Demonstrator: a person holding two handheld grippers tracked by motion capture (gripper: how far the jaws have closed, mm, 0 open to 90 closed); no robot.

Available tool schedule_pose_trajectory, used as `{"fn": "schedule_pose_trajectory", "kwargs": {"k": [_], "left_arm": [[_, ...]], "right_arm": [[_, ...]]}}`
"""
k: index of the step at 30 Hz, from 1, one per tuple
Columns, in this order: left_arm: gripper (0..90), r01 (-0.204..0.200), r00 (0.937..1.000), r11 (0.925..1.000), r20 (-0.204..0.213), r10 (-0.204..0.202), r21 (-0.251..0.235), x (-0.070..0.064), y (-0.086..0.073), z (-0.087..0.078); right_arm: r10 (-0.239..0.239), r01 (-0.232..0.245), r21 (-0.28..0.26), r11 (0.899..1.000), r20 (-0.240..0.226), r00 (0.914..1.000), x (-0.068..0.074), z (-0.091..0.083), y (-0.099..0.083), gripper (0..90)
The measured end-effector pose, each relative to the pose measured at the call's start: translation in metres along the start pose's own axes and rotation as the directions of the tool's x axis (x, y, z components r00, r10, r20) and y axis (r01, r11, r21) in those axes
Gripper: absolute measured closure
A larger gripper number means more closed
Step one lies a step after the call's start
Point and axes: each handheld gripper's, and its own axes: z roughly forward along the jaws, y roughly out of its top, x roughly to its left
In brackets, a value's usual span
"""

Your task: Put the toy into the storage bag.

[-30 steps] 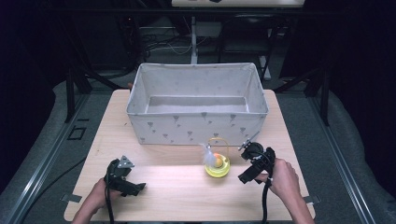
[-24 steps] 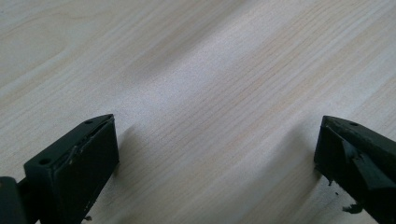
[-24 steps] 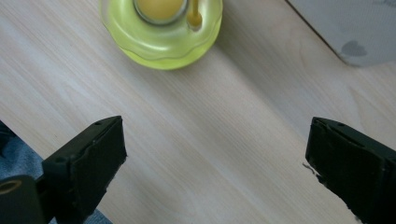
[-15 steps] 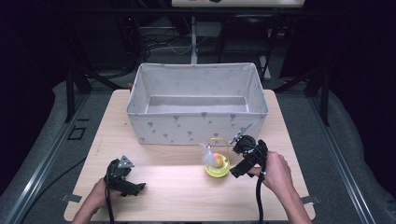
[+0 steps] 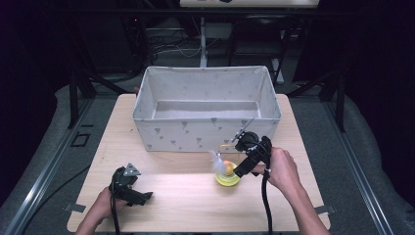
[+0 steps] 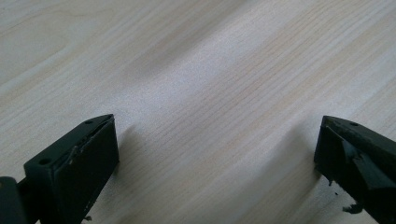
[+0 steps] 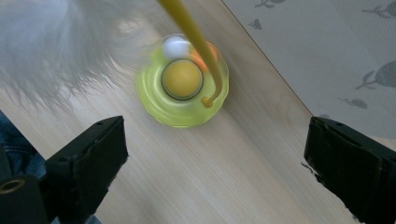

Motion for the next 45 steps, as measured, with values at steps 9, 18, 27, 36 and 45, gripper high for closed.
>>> {"fn": "schedule_pose_trajectory", "kwargs": {"k": [9,18,27,36,45], "left_arm": [[0.0,0.001,1.0,1.0,-0.001,-0.001,0.003,0.0,0.0,0.0],[0.0,0.002,1.0,1.0,-0.002,-0.002,0.002,0.0,0.0,0.0],[0.0,0.001,1.0,1.0,-0.001,-0.001,0.002,0.0,0.0,0.0],[0.0,0.001,1.0,1.0,-0.001,-0.001,0.001,0.0,0.0,0.0],[0.0,0.001,1.0,1.0,0.0,-0.001,-0.001,0.0,0.0,0.0]], "right_arm": [[-0.011,0.011,-0.002,1.0,0.006,0.9999,0.002,-0.006,0.014,15.2],[-0.081,0.08,0.034,0.996,0.04,0.9959,0.008,-0.012,0.029,38.7],[-0.11,0.106,0.078,0.991,0.042,0.9931,0.011,-0.014,0.039,63.7],[-0.123,0.118,0.117,0.986,0.033,0.9919,0.012,-0.01,0.041,76.3],[-0.125,0.119,0.117,0.986,0.048,0.991,0.012,-0.007,0.041,87.0]]}}
